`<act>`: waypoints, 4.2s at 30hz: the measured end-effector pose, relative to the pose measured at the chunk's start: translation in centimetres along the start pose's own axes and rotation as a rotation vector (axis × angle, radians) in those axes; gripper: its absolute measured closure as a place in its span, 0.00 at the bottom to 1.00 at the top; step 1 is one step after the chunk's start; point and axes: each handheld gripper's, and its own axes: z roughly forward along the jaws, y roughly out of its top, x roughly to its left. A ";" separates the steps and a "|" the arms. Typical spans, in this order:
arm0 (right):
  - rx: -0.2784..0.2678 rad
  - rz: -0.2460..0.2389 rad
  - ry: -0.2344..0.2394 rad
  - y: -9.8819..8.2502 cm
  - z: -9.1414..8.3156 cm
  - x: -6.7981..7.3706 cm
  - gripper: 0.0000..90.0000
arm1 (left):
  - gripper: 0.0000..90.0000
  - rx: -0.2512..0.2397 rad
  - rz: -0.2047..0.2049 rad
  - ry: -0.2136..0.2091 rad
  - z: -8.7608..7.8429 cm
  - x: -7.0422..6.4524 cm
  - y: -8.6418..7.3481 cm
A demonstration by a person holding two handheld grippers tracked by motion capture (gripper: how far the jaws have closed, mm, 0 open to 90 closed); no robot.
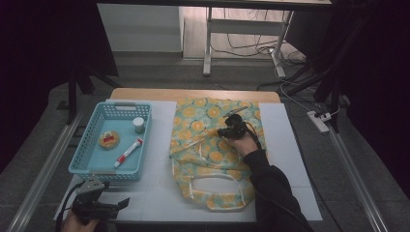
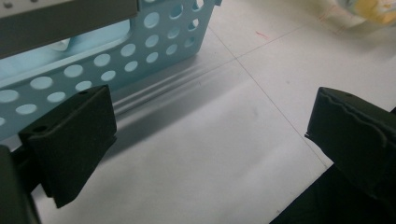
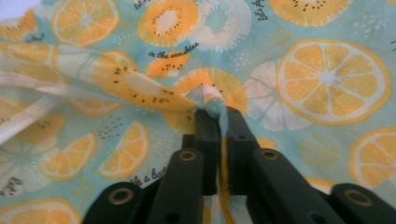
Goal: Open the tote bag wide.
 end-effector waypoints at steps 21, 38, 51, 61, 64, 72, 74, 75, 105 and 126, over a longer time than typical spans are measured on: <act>-0.093 -0.022 0.044 0.8 -4.1 2.6 0.26 | 0.01 0.001 -0.001 0.003 0.0 0.0 0.0; -0.060 -0.069 0.084 -2.1 -6.9 7.0 0.00 | 0.01 0.003 -0.002 0.006 0.0 0.0 0.0; 0.079 -0.196 0.050 -5.3 -4.8 9.0 0.00 | 0.01 0.003 0.002 0.006 0.0 -0.1 0.0; 0.104 -0.264 0.062 -6.4 -4.4 9.2 0.27 | 0.02 0.002 0.005 0.005 0.0 -0.1 0.0; 0.094 -0.269 0.065 -6.5 -4.7 9.2 0.45 | 0.02 0.002 0.007 0.006 0.0 -0.1 0.0; 0.101 -0.295 0.110 -6.8 -5.3 9.6 0.89 | 0.02 0.004 0.008 0.006 0.0 -0.1 0.0; 0.105 -0.292 0.126 -6.8 -5.3 9.6 0.96 | 0.02 0.003 0.009 0.006 0.0 -0.2 0.0; 0.106 -0.290 0.127 -6.8 -5.3 9.6 0.99 | 0.02 0.004 0.009 0.006 0.0 -0.2 0.0; -0.003 -0.227 0.173 -3.2 -7.6 8.8 1.00 | 0.02 0.003 -0.003 0.003 0.0 0.0 0.0; -0.098 -0.162 0.194 2.8 -8.9 8.1 1.00 | 0.02 0.003 -0.001 0.001 0.0 0.1 0.0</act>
